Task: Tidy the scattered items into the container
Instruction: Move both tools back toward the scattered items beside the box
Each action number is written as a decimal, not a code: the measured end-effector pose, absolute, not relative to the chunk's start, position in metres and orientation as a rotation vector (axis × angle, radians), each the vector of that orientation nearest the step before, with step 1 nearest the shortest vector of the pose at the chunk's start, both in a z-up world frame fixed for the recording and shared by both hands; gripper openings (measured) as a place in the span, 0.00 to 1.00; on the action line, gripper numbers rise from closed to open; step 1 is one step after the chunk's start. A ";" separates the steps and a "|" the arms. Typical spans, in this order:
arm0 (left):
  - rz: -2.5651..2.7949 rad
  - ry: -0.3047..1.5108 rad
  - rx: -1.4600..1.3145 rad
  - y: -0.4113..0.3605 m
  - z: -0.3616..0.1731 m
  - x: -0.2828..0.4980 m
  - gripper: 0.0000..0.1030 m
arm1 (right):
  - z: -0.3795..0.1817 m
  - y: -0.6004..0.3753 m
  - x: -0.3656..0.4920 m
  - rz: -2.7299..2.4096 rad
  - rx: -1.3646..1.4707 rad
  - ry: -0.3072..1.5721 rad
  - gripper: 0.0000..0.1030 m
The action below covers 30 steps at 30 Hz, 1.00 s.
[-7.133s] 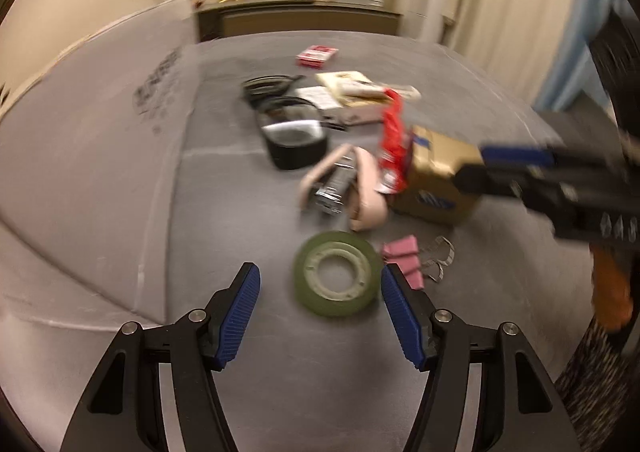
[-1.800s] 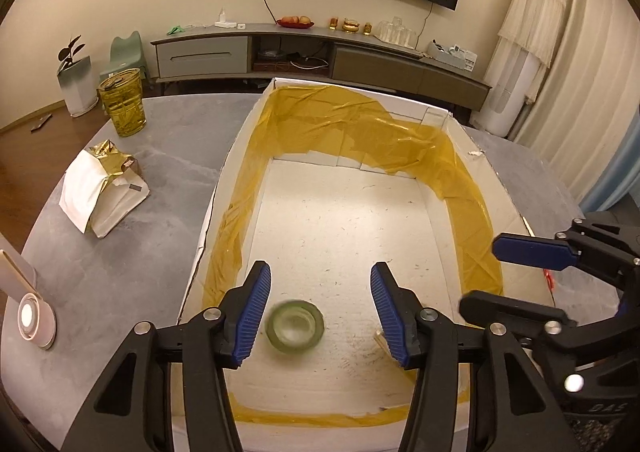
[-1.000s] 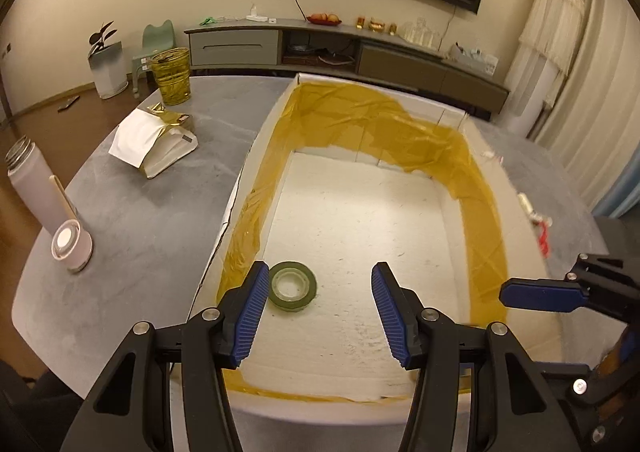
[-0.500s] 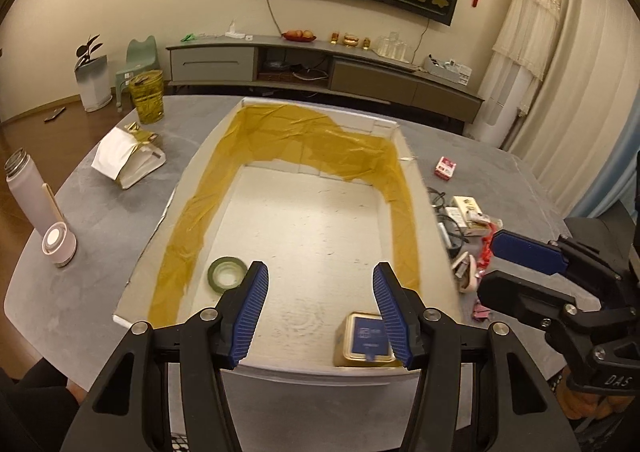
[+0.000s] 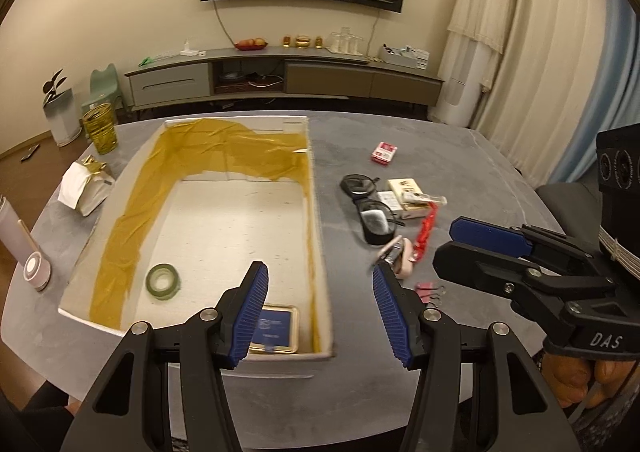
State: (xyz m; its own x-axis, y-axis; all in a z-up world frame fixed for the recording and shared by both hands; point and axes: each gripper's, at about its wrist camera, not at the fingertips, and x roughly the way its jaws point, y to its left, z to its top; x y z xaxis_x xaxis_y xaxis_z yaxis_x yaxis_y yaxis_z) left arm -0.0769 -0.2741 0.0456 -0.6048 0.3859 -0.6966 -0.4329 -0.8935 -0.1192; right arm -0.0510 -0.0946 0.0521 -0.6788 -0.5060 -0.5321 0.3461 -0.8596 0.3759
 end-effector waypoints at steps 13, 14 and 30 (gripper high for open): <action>2.380 0.154 -1.048 -0.221 0.040 -0.059 0.54 | 0.044 -0.034 -0.041 -2.574 0.924 -0.466 0.51; 2.373 0.156 -1.051 -0.217 0.039 -0.058 0.54 | 0.043 -0.030 -0.040 -2.577 0.927 -0.473 0.51; 2.261 0.180 -1.120 -0.160 0.006 -0.069 0.54 | 0.020 0.012 -0.047 -2.627 1.039 -0.590 0.44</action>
